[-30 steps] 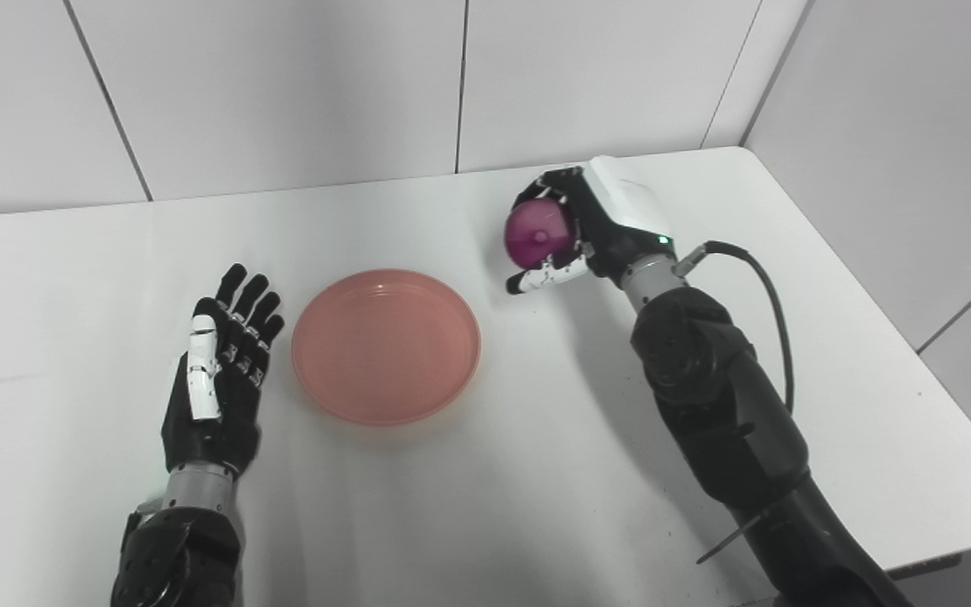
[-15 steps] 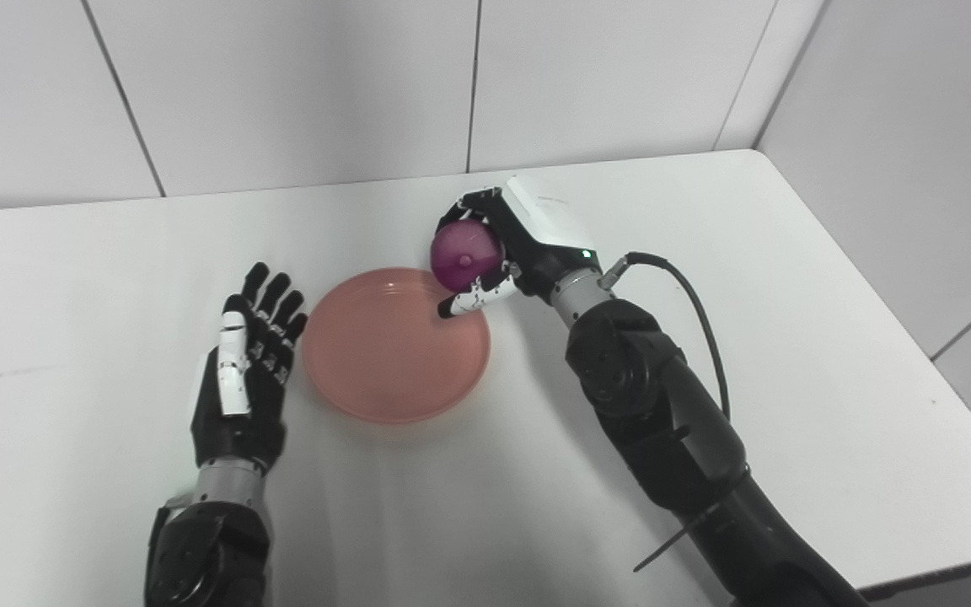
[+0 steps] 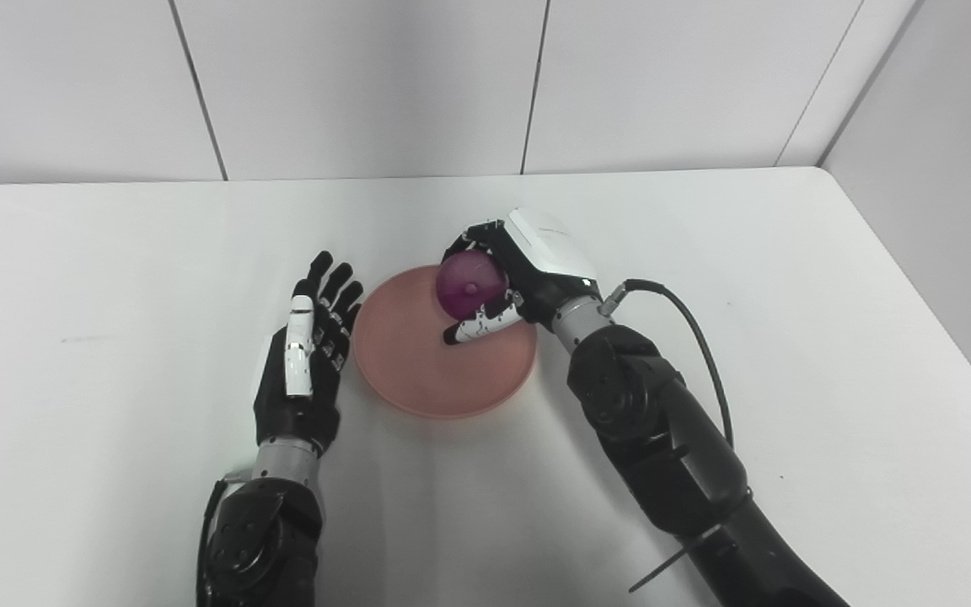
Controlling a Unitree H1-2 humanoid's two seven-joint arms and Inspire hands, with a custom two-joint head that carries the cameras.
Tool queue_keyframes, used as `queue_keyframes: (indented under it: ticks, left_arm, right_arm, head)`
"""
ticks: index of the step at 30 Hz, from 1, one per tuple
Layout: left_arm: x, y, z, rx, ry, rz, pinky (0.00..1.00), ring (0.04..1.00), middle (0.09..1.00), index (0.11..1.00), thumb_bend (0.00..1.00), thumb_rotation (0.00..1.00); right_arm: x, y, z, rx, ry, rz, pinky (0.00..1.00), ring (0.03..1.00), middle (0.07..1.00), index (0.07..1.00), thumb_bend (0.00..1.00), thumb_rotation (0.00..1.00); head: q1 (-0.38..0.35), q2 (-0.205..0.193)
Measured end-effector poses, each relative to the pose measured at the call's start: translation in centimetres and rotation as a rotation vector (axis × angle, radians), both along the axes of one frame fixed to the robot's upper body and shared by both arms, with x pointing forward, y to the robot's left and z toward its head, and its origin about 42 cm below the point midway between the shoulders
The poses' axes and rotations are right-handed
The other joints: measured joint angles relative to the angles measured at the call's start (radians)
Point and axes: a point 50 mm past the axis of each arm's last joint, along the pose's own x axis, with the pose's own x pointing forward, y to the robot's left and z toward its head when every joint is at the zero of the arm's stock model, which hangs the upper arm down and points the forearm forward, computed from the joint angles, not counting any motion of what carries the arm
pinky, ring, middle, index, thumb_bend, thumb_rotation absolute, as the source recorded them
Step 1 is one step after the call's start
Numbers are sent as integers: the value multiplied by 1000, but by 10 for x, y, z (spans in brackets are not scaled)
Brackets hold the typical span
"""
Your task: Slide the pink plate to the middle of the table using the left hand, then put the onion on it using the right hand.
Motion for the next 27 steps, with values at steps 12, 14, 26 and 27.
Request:
queue_keyframes:
  ticks: [12, 14, 26, 27]
  left_arm:
    - [-1, -3, -1, 17, -9, 8, 955, 944, 946, 930, 434, 1000]
    - [-1, -3, -1, 17, -9, 9, 954, 944, 947, 929, 435, 1000]
    - [-1, -3, -1, 18, -6, 15, 945, 936, 940, 925, 432, 1000]
    - [-1, -3, -1, 18, -6, 15, 946, 938, 942, 926, 432, 1000]
  right_arm:
    - [4, 10, -21, 4, 41, 22, 249, 344, 459, 488, 518, 139]
    - [5, 10, -23, 6, 42, 20, 249, 345, 461, 488, 518, 139]
    - [6, 11, -29, 10, 22, 35, 226, 328, 453, 489, 518, 135]
    - [6, 12, -29, 11, 21, 37, 239, 347, 471, 489, 518, 137]
  head:
    - [29, 5]
    - [34, 6]
    - [38, 14]
    - [37, 14]
